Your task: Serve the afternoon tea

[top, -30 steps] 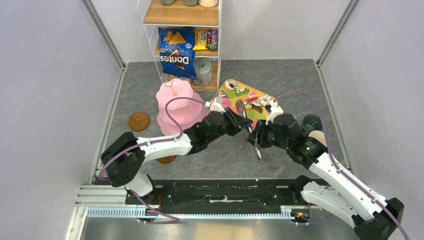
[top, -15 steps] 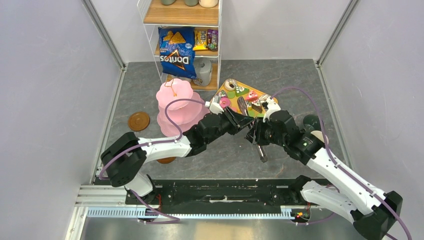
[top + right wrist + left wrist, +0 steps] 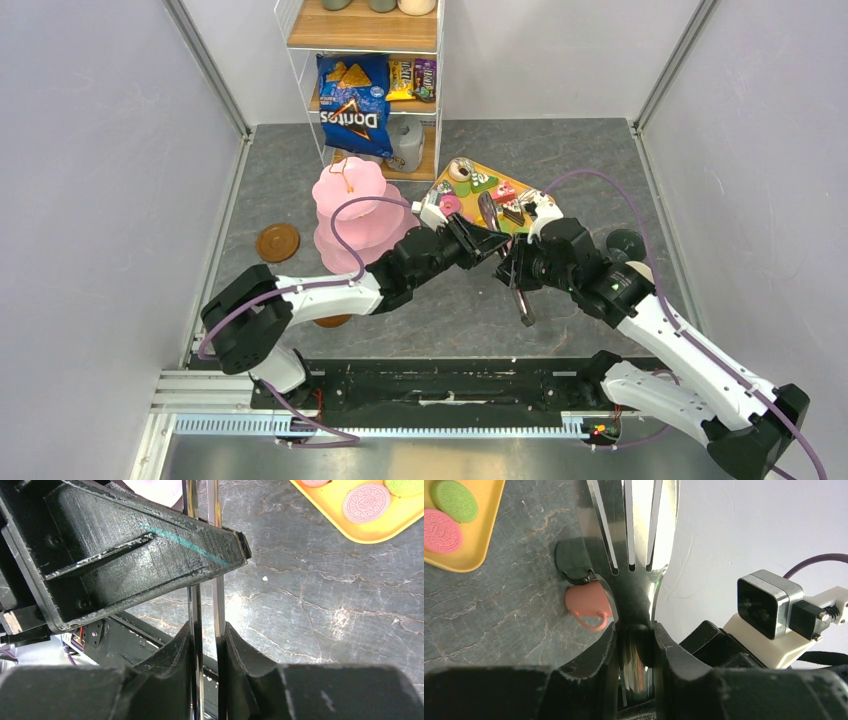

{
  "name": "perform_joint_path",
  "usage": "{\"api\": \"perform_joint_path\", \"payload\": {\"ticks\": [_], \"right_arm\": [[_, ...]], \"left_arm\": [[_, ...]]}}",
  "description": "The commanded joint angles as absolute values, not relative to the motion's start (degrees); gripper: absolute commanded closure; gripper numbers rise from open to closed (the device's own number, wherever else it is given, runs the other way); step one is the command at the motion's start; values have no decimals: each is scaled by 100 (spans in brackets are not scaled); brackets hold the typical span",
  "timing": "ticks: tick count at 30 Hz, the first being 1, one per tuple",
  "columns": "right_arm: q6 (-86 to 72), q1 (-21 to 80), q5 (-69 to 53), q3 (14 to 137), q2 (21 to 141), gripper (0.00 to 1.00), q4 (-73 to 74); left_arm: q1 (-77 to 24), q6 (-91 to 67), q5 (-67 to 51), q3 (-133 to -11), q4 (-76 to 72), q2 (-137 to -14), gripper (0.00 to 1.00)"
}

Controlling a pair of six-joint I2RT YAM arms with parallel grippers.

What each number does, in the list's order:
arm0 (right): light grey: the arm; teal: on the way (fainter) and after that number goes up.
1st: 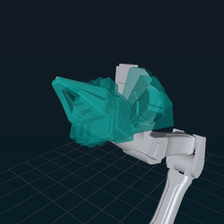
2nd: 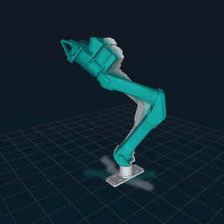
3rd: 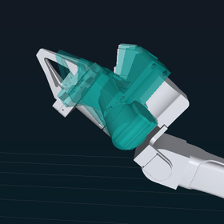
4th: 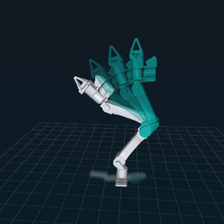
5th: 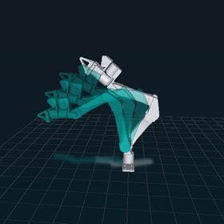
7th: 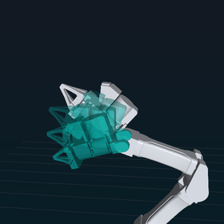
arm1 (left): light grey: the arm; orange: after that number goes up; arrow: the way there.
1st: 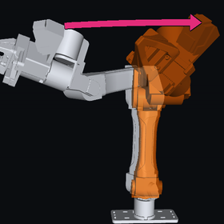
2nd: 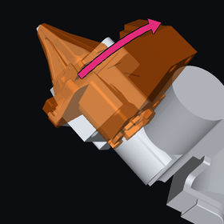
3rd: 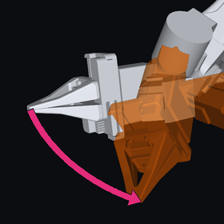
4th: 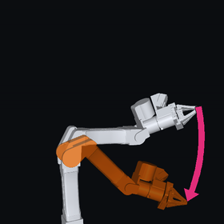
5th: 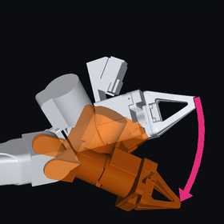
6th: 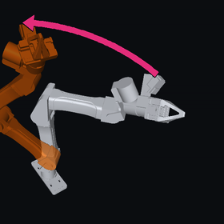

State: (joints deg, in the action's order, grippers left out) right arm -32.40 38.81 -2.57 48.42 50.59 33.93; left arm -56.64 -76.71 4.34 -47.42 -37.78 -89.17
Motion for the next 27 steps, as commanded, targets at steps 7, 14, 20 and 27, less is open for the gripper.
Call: {"api": "perform_joint_path", "payload": {"ticks": [7,14,20,27], "right_arm": [[-2864,3912,-185,5427,4841,85,4068],[-2547,3907,186,5712,4896,88,4682],[-2401,3907,972,5911,5135,82,5374],[-2169,3881,1255,6097,5538,69,5484]], "left_arm": [[-5541,-6876,738,-4659,-3078,-8192,20],[-5365,-6206,1120,-4646,-1847,-7391,17],[-5361,-4831,1516,-5237,192,-6217,16],[-5353,-3582,2606,-5845,2593,-4823,15]]}}
